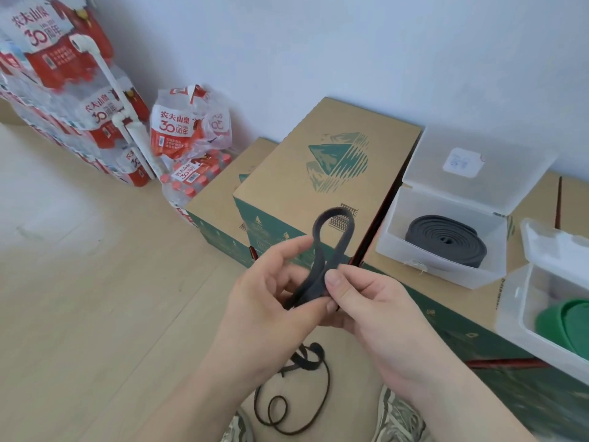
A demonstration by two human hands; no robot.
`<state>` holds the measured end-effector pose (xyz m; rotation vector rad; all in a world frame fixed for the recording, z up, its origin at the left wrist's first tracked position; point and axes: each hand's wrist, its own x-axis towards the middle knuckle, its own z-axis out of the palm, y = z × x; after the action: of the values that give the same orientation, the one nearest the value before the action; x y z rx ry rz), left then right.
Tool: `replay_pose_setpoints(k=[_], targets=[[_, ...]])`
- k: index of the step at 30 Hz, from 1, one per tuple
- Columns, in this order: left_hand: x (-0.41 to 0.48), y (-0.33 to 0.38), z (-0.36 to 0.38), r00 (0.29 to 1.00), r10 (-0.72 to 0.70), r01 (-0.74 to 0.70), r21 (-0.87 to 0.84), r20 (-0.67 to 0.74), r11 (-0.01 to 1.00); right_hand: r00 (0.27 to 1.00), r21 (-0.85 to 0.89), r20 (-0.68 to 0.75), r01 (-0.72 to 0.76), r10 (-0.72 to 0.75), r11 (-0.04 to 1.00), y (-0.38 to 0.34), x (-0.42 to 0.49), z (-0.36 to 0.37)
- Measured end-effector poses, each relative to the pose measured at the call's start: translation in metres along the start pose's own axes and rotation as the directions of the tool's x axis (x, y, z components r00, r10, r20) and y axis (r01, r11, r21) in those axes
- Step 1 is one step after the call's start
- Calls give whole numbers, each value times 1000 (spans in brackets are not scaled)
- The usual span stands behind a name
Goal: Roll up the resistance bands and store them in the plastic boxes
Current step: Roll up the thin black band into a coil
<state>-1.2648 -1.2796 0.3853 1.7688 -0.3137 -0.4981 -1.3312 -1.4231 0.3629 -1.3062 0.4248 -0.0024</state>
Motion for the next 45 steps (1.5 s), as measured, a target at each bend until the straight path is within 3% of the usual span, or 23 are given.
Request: replay_pose_setpoints(k=[3,7,11,15,17,20,23,25,27,30,33,35,37,40,45], targets=[[-2,2,6,996,-19,23,-36,92,999,1000,-60,18,23,-22,998,-1,-1,-4],[-2,-7,16,1000,-20,19,46,14,999,995,-69,-81,57,-63,996,-3,-3,-7],[4,-25,4,985,-141,96,362,100,927,982,10,-171,86,-83,996,-5,-1,-7],[3,-28,-5,933,-282,136,505,224,852,967,77,-237,110,-89,991,-8,-1,-9],[7,-28,-18,931,-274,138,462,241,876,951,46,-300,93,-75,995,-10,-1,-10],[9,-20,-44,949,-221,194,138,225,971,936,47,-352,9,8,999,-9,-3,-15],[6,-8,-61,983,-132,149,-137,124,979,949,-30,-289,-138,123,990,-8,-8,-17],[3,-3,-64,989,-104,125,-233,101,964,962,-215,-201,-229,187,949,-12,-14,-13],[1,-3,-65,987,-98,123,-209,127,970,975,-468,-181,-204,133,860,-12,-19,-8],[1,-6,-68,964,-109,138,-105,244,985,946,-601,-180,111,-269,791,-7,-23,0],[0,-6,-71,896,-135,163,-30,422,986,852,-690,91,427,-515,585,-3,-27,7],[0,-7,-73,885,-139,148,15,445,989,851,-680,221,485,-477,550,-2,-29,8],[-1,-10,-72,900,-128,136,11,416,991,898,-636,263,435,-352,637,1,-30,9],[0,-16,-62,925,-111,117,5,364,993,967,-609,145,253,-208,752,4,-25,10],[3,-15,-51,910,-211,210,43,357,977,971,-589,19,203,-238,782,-2,-20,7]])
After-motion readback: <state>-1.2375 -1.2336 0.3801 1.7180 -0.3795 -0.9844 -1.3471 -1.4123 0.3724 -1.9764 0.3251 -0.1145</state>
